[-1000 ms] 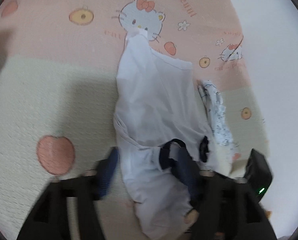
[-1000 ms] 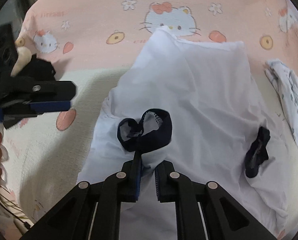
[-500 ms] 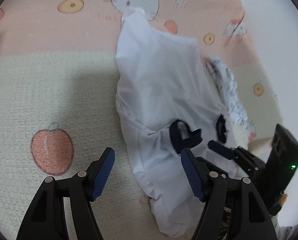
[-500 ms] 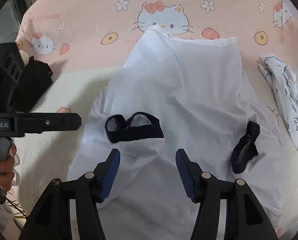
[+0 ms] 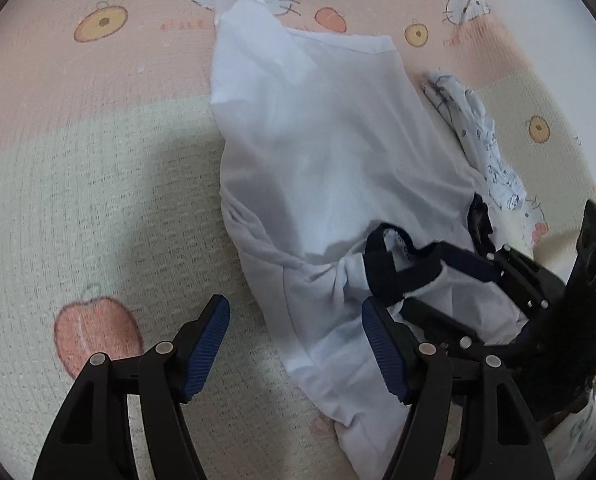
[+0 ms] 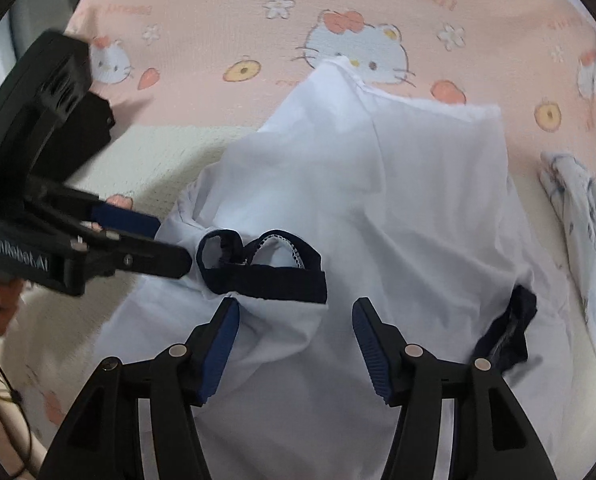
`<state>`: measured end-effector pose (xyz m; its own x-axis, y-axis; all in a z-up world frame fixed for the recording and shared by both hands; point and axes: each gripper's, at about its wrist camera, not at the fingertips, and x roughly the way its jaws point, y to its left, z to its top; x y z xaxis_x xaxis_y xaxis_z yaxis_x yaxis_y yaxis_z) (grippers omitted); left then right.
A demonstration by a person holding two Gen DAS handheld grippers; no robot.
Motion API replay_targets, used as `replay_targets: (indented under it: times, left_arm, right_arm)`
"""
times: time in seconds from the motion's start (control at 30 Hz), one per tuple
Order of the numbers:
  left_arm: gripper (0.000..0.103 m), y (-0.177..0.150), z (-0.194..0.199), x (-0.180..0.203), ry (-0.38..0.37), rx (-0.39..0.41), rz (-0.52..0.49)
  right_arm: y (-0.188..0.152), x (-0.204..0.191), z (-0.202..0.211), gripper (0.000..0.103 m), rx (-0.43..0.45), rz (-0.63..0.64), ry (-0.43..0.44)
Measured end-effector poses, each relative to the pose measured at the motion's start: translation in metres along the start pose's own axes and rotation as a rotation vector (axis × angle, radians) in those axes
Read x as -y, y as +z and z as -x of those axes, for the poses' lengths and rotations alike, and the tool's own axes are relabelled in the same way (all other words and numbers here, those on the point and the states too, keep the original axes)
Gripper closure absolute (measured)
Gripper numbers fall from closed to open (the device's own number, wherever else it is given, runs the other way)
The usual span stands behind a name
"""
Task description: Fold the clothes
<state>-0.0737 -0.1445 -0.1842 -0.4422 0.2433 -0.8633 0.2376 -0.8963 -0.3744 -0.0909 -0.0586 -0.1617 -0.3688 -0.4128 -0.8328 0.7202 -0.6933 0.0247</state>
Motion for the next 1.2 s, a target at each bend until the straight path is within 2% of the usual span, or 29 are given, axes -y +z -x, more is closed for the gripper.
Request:
replay_targets:
  times: [0.13,0.2,0.23,0.27,0.33,0.37,0.4,0.5,0.57,0.67,0.8,0.87,0.93,1.0,1.03,1.07,1.1,1.2]
  left_arm:
    - [0.037,0.005,-0.003,0.004,0.031,0.011,-0.015]
    - [0.038,0.006,-0.006,0.008,0.071,0.01,-0.034]
    - [0.042,0.007,-0.008,0.01,0.095,0.009,-0.043]
    - [0.051,0.007,-0.008,0.012,0.123,0.015,-0.043]
    - [0.064,0.009,-0.009,0.013,0.184,0.032,-0.037]
    - [0.067,0.009,-0.009,0.011,0.197,0.042,-0.018]
    - [0.069,0.009,-0.008,0.007,0.2,0.054,0.009]
    - [0.072,0.008,-0.005,0.0,0.189,0.074,0.063]
    - [0.072,0.008,-0.004,-0.002,0.186,0.082,0.083]
    - [0.072,0.006,-0.004,0.0,0.203,0.085,0.074]
    - [0.071,0.003,0.001,-0.004,0.186,0.082,0.109]
    - [0.071,0.002,0.008,-0.008,0.155,0.087,0.151]
    - [0.071,0.001,0.015,-0.002,0.072,0.121,0.21]
    - [0.065,0.001,0.027,-0.001,-0.017,0.157,0.248]
    - [0.054,0.002,0.033,0.002,-0.008,0.168,0.244]
    - [0.043,0.003,0.037,0.005,0.02,0.177,0.232]
    - [0.04,0.007,0.039,0.012,0.053,0.185,0.203]
    - [0.039,0.008,0.042,0.018,0.096,0.156,0.109]
  right_arm:
    - [-0.002,0.004,-0.003,0.045,0.027,-0.029,0.012]
    - [-0.003,0.003,-0.004,0.045,0.052,-0.033,0.008]
    - [-0.003,0.001,-0.005,0.045,0.059,-0.024,-0.004]
    - [-0.003,-0.001,-0.007,0.045,0.066,-0.016,-0.016]
    - [-0.002,-0.006,-0.009,0.062,0.075,0.007,-0.019]
    - [-0.001,-0.009,-0.009,0.082,0.079,0.018,-0.018]
    - [0.0,-0.012,-0.01,0.09,0.083,0.029,-0.018]
    - [0.0,-0.009,-0.011,0.094,0.061,0.007,-0.072]
    - [-0.001,0.003,-0.007,0.094,0.041,-0.056,-0.086]
    - [-0.007,0.016,-0.003,0.094,0.016,-0.13,-0.057]
    - [-0.008,0.018,-0.002,0.094,0.002,-0.139,-0.062]
    - [-0.009,0.021,0.0,0.094,0.003,-0.162,-0.043]
    - [-0.012,0.025,0.003,0.094,0.011,-0.176,-0.016]
    - [-0.015,0.03,0.007,0.086,0.018,-0.181,0.022]
    - [-0.016,0.032,0.01,0.082,0.026,-0.192,0.038]
    - [-0.017,0.034,0.013,0.069,0.034,-0.204,0.054]
    - [-0.017,0.036,0.015,0.056,0.046,-0.222,0.06]
    - [-0.014,0.041,0.02,0.05,0.072,-0.26,0.098]
